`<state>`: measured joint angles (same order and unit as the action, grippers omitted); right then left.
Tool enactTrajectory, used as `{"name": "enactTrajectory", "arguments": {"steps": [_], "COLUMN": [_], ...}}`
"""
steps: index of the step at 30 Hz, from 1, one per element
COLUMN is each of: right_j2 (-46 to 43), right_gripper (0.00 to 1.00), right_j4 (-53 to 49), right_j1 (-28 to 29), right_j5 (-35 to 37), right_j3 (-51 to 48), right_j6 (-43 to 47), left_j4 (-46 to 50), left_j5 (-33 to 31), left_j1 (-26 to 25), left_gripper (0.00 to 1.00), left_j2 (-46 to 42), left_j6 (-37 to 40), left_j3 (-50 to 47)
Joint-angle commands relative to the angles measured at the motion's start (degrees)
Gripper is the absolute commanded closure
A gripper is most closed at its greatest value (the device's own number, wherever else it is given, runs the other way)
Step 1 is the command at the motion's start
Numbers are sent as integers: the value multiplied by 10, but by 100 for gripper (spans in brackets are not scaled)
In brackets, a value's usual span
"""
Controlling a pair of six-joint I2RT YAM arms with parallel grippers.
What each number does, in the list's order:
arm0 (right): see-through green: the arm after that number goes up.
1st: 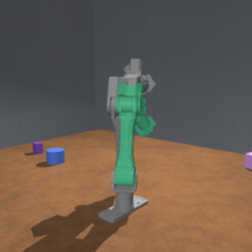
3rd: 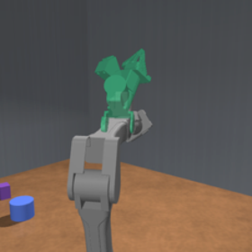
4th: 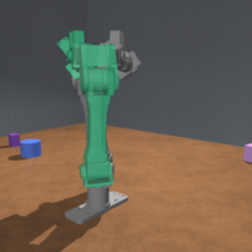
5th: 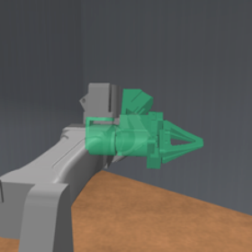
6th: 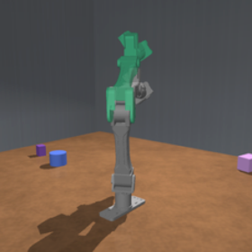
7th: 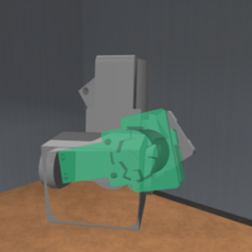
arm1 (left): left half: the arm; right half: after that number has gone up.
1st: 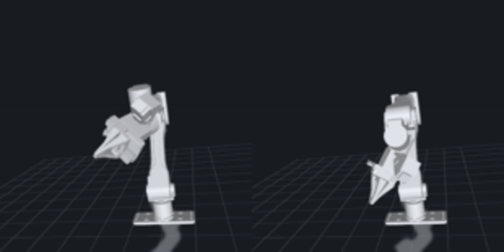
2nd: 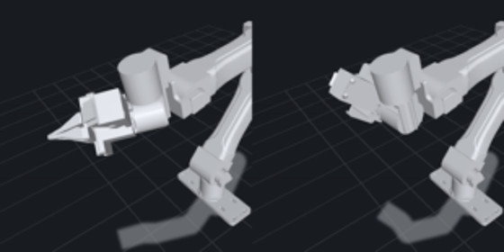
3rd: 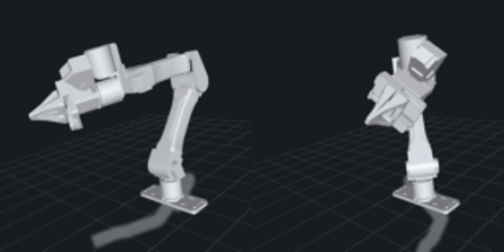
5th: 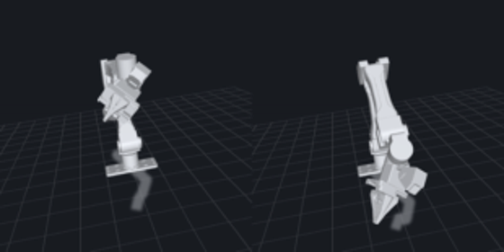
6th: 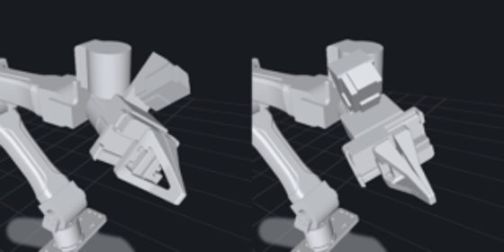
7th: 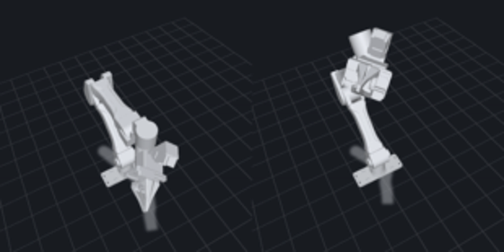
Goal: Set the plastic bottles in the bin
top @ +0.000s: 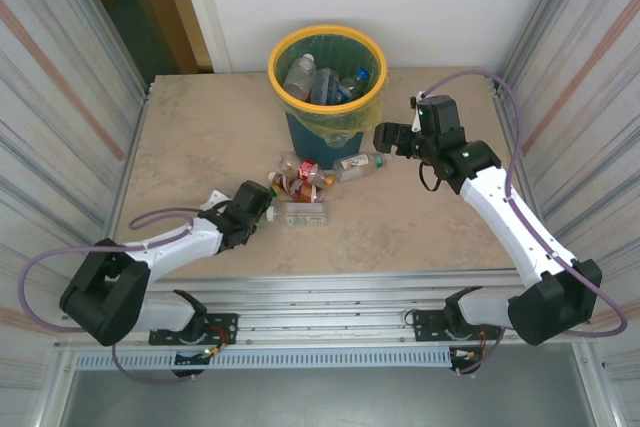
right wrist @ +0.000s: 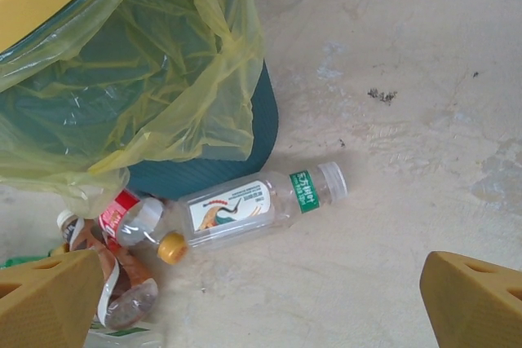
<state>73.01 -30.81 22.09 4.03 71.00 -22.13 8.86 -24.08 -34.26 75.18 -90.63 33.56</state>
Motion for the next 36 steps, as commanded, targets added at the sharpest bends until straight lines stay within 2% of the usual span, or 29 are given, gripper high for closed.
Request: {"name": "enactTrajectory", "arguments": {"steps": [1,12,25,31,36], "right_j2": [-4,8,17,16,14], "right_gripper": [2,1,2,1,2], "right_j4": [12,15,21,22,26], "right_j1": [-4,-4,-5,-4,-4], "right_j5": [-13,-18,-24,-25,-26], "right_j3": [-11,-17,-23,-28,-30], "right_j6": [-15,-24,-26,-29,-30], "left_j4": [-8,1,8,2,-11], "left_j5": [-17,12,30,31,32], "left_j1": [18,77,89,94,102], "left_gripper": [3,10,16,26,39], "left_j2": [15,79,146,168,177], "left_j6": [21,57,58,45,36], "left_j3": [22,66,108,119,122]}}
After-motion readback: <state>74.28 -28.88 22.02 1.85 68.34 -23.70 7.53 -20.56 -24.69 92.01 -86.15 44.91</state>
